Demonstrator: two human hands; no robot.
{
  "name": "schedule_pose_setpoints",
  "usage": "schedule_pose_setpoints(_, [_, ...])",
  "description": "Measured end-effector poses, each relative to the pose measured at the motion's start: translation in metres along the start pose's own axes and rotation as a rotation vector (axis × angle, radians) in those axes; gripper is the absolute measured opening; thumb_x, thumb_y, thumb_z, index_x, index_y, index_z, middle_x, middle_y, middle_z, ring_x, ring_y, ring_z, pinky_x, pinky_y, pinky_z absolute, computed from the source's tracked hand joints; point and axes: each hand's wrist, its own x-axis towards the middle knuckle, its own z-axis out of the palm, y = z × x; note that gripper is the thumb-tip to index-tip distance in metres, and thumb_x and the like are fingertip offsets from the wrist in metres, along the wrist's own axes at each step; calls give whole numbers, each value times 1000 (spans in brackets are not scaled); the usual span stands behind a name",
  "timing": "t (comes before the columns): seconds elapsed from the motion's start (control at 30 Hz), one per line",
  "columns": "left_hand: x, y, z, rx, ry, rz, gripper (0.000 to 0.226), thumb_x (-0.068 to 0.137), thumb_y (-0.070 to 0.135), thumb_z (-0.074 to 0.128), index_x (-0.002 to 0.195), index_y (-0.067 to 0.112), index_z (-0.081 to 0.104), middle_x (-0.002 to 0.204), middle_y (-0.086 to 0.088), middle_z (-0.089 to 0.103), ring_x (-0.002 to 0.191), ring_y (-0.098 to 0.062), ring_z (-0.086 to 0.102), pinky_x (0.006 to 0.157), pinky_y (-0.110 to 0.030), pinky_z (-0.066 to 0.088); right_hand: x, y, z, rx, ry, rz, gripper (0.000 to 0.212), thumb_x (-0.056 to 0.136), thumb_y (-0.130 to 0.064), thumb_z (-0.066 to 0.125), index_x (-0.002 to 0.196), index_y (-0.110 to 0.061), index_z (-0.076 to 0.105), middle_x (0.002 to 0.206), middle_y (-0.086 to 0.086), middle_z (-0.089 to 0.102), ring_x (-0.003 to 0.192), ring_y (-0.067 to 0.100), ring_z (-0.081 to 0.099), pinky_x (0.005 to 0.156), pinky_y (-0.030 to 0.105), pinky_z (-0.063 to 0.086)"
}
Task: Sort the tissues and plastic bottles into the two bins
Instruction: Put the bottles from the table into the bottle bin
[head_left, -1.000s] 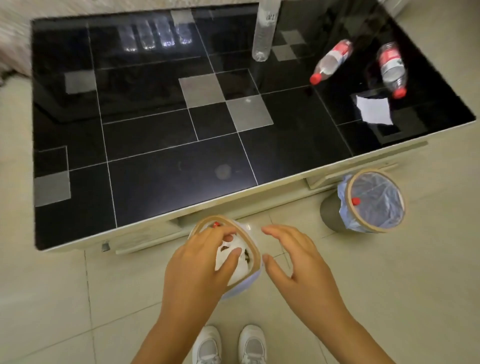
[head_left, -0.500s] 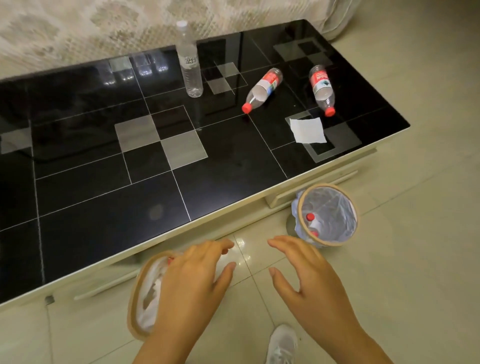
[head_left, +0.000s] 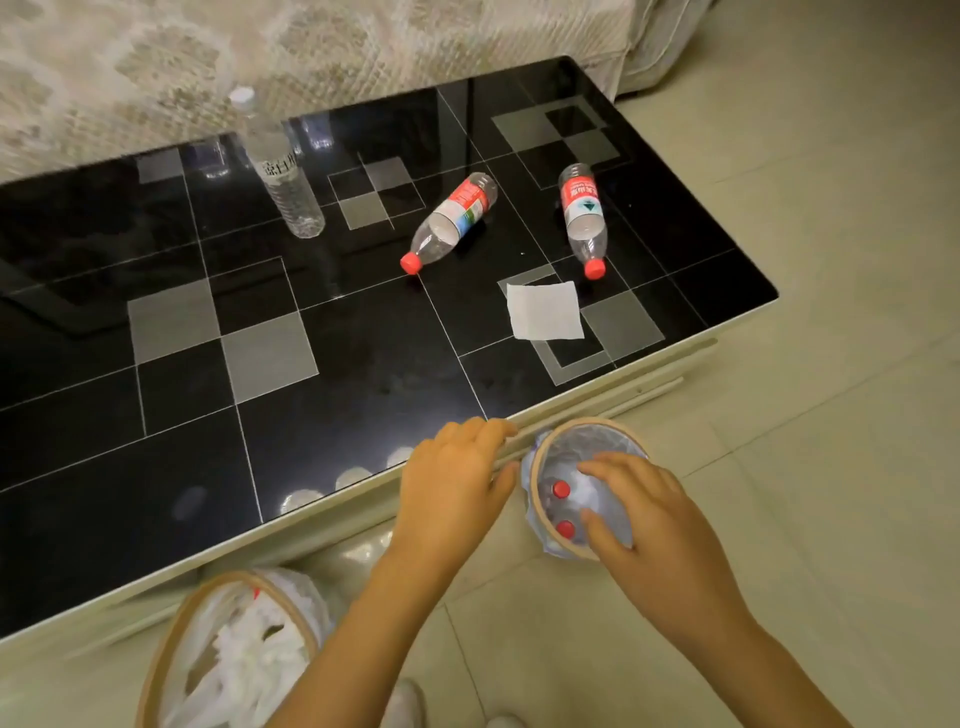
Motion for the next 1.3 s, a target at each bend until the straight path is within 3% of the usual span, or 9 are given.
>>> schedule_pose_setpoints(0.07, [28, -7, 1, -6, -26, -5, 29, 85, 33, 63, 115, 29, 61, 107, 9, 66, 95, -20, 60, 72, -34, 46, 26, 0, 3, 55, -38, 35, 35, 79, -30, 54, 112, -23, 62, 105, -15, 56, 101, 11, 53, 86, 16, 37])
schedule_pose_setpoints(0.23, [103, -25, 12, -30, -59, -8, 40, 91, 36, 55, 130, 29, 51, 125, 8, 58, 110, -20, 54, 80, -32, 44, 105, 5, 12, 0, -137, 8, 39, 82, -38, 52, 117, -23, 61, 120, -4, 59, 108, 19, 56, 88, 43, 50])
schedule_pose_setpoints(0.43, [197, -31, 46, -75, -160, -20, 48, 93, 34, 54, 138, 28, 42, 139, 3, 45, 120, -22, 47, 87, -34, 45, 200, 22, 14, -163, -148, 9, 39, 91, -31, 57, 129, -24, 51, 139, -5, 44, 122, 16, 44, 94, 32, 45])
schedule_pose_setpoints(0.57, [250, -30, 88, -57, -184, -33, 61, 88, 43, 59, 142, 28, 36, 146, -2, 36, 129, -26, 39, 97, -41, 40, 256, 63, 26, -190, -98, 71, 40, 89, -29, 58, 128, -21, 51, 140, -3, 40, 119, 20, 46, 91, 36, 49])
schedule_pose_setpoints(0.77, [285, -21, 136, -49, -306, -153, 97, 72, 65, 67, 149, 40, 14, 159, -6, 5, 145, -31, 8, 111, -57, 23, 319, 120, 48, -238, 63, 117, 42, 88, -24, 61, 128, -18, 48, 143, 0, 38, 116, 23, 51, 91, 41, 52])
schedule_pose_setpoints(0.93, [290, -18, 156, 56, -254, -129, 97, 70, 65, 67, 148, 38, 16, 150, -4, 22, 136, -29, 22, 105, -50, 31, 350, 146, 60, -295, -6, 106, 45, 89, -25, 61, 131, -18, 45, 151, 1, 30, 122, 26, 50, 91, 41, 52])
schedule_pose_setpoints(1.07, [284, -7, 167, 6, -212, -73, 72, 83, 51, 61, 144, 32, 28, 132, -3, 36, 117, -25, 38, 80, -34, 44, 356, 157, 68, -356, -56, 60, 42, 89, -24, 60, 128, -18, 46, 152, -1, 26, 116, 26, 51, 83, 38, 53])
schedule_pose_setpoints(1.17, [279, 4, 170, 67, -209, -30, 51, 93, 27, 52, 141, 23, 33, 125, -8, 39, 105, -28, 45, 63, -32, 35, 358, 160, 71, -380, -50, -4, 36, 89, -21, 60, 123, -17, 50, 151, -1, 27, 107, 26, 53, 78, 36, 52])
schedule_pose_setpoints(1.3, [278, 10, 170, 95, -228, -62, 52, 93, 13, 51, 141, 16, 31, 123, -11, 40, 104, -29, 48, 63, -36, 36, 363, 163, 76, -343, -95, -109, 28, 89, -15, 57, 117, -15, 54, 142, -2, 39, 100, 27, 54, 70, 34, 50])
